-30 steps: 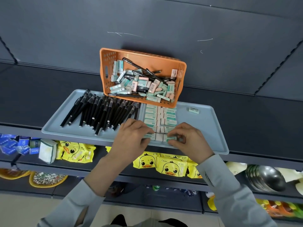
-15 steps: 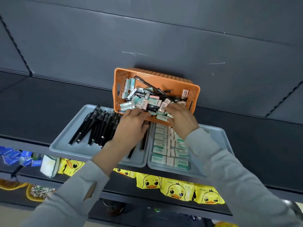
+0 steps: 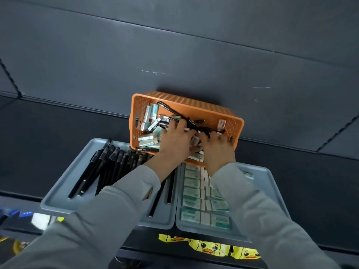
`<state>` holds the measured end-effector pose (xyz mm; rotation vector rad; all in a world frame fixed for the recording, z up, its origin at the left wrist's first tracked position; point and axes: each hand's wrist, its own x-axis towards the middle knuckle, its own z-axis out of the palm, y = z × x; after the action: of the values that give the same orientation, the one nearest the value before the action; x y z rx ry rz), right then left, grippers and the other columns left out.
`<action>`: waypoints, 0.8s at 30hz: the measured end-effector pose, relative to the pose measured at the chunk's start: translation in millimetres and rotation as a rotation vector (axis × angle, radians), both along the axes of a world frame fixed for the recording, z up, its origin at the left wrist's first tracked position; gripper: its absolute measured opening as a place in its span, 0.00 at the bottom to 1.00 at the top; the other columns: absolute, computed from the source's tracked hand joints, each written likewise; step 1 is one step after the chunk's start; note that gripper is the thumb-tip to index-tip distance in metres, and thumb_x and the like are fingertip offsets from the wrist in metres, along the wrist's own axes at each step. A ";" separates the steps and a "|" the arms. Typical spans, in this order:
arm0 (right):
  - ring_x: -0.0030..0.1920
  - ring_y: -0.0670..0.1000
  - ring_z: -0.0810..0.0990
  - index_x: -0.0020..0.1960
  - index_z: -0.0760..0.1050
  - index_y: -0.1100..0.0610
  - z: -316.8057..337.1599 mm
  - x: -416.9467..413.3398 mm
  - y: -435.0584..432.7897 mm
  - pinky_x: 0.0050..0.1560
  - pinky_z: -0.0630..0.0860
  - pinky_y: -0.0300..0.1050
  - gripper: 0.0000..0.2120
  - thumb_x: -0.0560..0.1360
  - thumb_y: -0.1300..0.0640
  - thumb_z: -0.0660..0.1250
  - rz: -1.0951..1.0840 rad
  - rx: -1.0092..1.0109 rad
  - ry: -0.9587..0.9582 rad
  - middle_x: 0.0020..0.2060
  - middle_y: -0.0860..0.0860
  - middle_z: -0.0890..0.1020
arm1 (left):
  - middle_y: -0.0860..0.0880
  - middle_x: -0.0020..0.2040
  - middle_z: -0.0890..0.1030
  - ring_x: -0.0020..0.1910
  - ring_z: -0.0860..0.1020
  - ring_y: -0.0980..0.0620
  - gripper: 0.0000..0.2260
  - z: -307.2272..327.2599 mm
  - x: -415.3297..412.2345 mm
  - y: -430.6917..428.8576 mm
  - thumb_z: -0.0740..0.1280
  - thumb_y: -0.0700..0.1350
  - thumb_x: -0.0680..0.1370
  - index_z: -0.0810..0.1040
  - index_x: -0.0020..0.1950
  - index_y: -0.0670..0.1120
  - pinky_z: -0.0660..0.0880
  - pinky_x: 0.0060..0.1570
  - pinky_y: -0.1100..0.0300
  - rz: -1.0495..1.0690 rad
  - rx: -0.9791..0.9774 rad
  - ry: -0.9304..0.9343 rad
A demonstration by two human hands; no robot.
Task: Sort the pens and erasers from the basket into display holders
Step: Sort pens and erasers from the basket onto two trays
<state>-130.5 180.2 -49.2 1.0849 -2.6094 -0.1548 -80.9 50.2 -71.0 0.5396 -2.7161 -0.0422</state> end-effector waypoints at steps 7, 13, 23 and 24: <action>0.62 0.62 0.70 0.70 0.65 0.56 -2.0 -9.1 2.2 0.61 0.70 0.53 0.23 0.75 0.65 0.62 0.026 -0.018 -0.047 0.63 0.56 0.73 | 0.49 0.62 0.67 0.61 0.66 0.43 0.25 -4.8 -4.7 4.3 0.66 0.65 0.70 0.74 0.62 0.53 0.74 0.52 0.45 -0.007 0.027 0.026; 0.56 0.63 0.74 0.61 0.75 0.57 -10.8 -14.2 5.0 0.57 0.73 0.54 0.21 0.69 0.68 0.69 0.110 -0.173 -0.020 0.55 0.57 0.79 | 0.47 0.61 0.67 0.59 0.66 0.43 0.23 -9.4 -11.6 9.9 0.71 0.60 0.70 0.73 0.60 0.52 0.77 0.49 0.46 -0.015 0.089 0.068; 0.46 0.62 0.78 0.52 0.78 0.58 -16.7 -31.6 -2.1 0.45 0.78 0.52 0.22 0.61 0.72 0.71 0.181 -0.279 0.091 0.43 0.56 0.82 | 0.45 0.46 0.77 0.43 0.75 0.43 0.09 -23.5 -21.6 -13.5 0.67 0.49 0.74 0.77 0.46 0.44 0.77 0.43 0.50 -0.245 -0.075 0.271; 0.46 0.61 0.78 0.54 0.78 0.58 -17.6 -32.7 -1.1 0.45 0.78 0.51 0.23 0.61 0.73 0.72 0.196 -0.315 0.096 0.44 0.55 0.83 | 0.46 0.43 0.78 0.42 0.76 0.44 0.08 -21.9 -21.8 -14.7 0.70 0.48 0.73 0.77 0.45 0.44 0.77 0.43 0.51 -0.258 -0.067 0.297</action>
<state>-163.2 179.1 -66.8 1.1748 -2.3251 0.2343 -102.7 35.5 -92.9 0.1457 -2.4673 -0.0910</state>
